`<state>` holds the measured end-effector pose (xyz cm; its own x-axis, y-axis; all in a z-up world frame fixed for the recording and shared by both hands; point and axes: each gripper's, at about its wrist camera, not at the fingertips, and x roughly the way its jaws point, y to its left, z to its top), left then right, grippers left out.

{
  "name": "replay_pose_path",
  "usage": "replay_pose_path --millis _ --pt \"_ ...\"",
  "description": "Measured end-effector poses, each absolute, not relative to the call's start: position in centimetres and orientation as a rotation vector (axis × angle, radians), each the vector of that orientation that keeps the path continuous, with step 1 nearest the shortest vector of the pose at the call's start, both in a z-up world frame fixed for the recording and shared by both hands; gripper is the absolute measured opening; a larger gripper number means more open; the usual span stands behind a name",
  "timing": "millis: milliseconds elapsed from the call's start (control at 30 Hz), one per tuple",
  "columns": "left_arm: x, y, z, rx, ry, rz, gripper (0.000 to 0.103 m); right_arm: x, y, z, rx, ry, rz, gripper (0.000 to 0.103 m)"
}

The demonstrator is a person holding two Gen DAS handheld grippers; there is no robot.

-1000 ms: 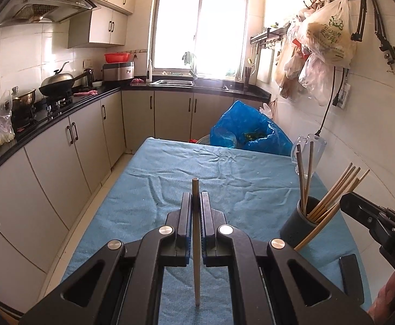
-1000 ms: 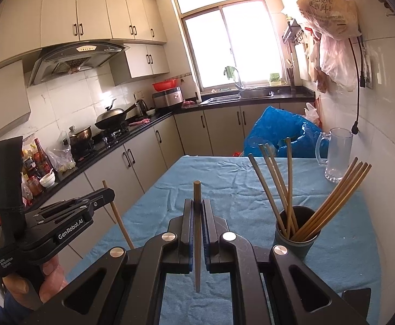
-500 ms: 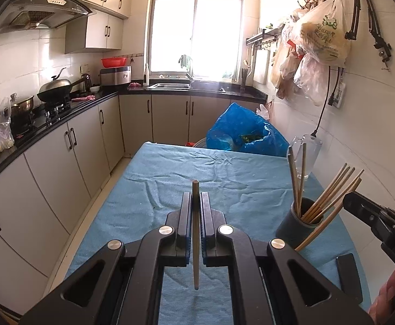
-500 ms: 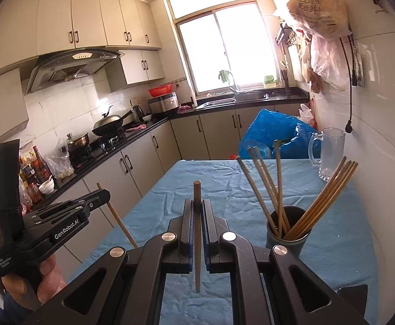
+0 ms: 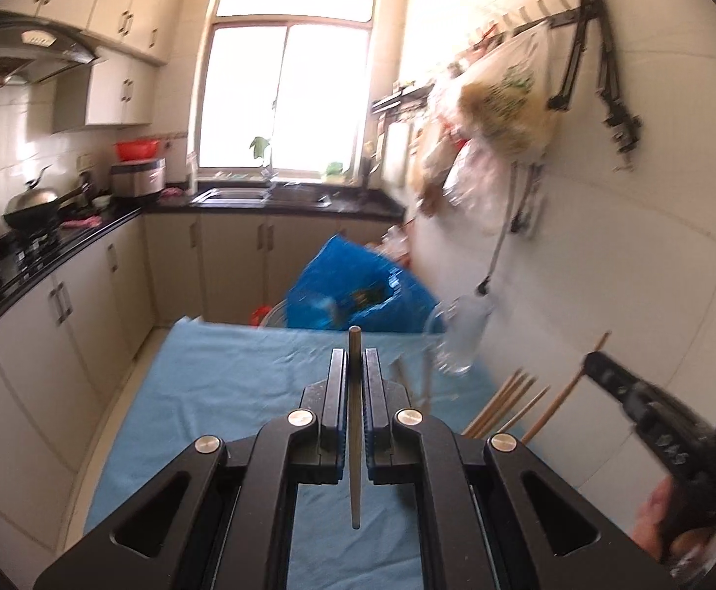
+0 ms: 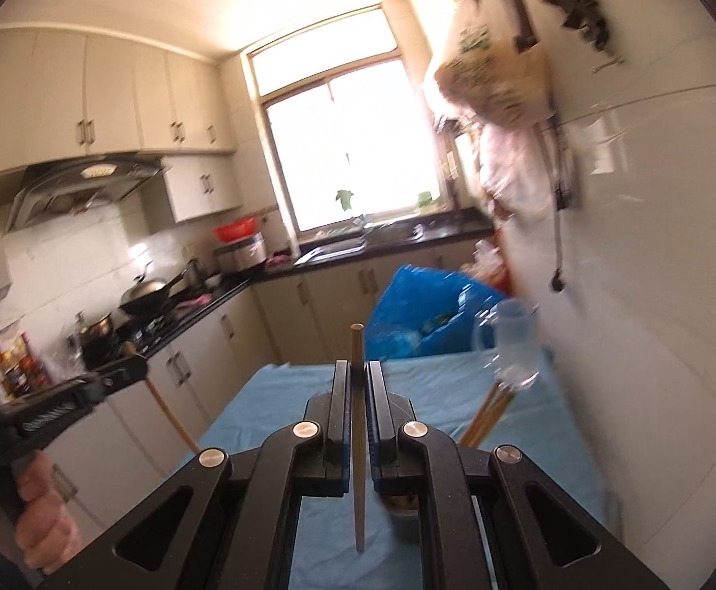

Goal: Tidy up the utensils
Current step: 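Lower both chopsticks into the grey cup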

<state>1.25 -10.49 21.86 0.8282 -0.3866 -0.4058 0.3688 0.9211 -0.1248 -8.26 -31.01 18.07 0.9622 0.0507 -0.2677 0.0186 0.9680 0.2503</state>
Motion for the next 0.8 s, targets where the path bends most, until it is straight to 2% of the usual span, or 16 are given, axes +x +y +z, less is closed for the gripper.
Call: replay_pose_path --millis 133,300,633,667,700,767,800 --pt "1.8 -13.6 24.0 -0.042 0.394 -0.445 0.005 -7.3 -32.8 19.0 0.275 0.257 -0.028 0.006" --pt "3.8 -17.3 24.2 -0.042 0.404 -0.484 0.005 -5.2 -34.0 19.3 0.276 0.249 -0.071 0.006" --pt "8.1 -20.5 17.9 -0.034 0.546 -0.479 0.005 -1.4 -35.2 14.6 0.309 0.385 -0.068 0.008" --pt "8.1 -20.3 17.7 -0.043 0.554 -0.48 0.005 -1.5 -35.5 14.6 0.324 0.391 -0.058 0.017" --pt "8.0 -20.1 17.8 -0.043 0.555 -0.483 0.005 -1.7 -35.7 14.8 0.337 0.387 -0.054 0.036" --pt "7.5 -19.7 18.3 -0.035 0.543 -0.49 0.011 -3.2 -36.1 15.8 0.344 0.336 -0.072 0.061" --pt "7.0 -19.2 18.7 -0.034 0.527 -0.488 0.016 -3.8 -36.0 16.2 0.339 0.315 -0.081 0.062"
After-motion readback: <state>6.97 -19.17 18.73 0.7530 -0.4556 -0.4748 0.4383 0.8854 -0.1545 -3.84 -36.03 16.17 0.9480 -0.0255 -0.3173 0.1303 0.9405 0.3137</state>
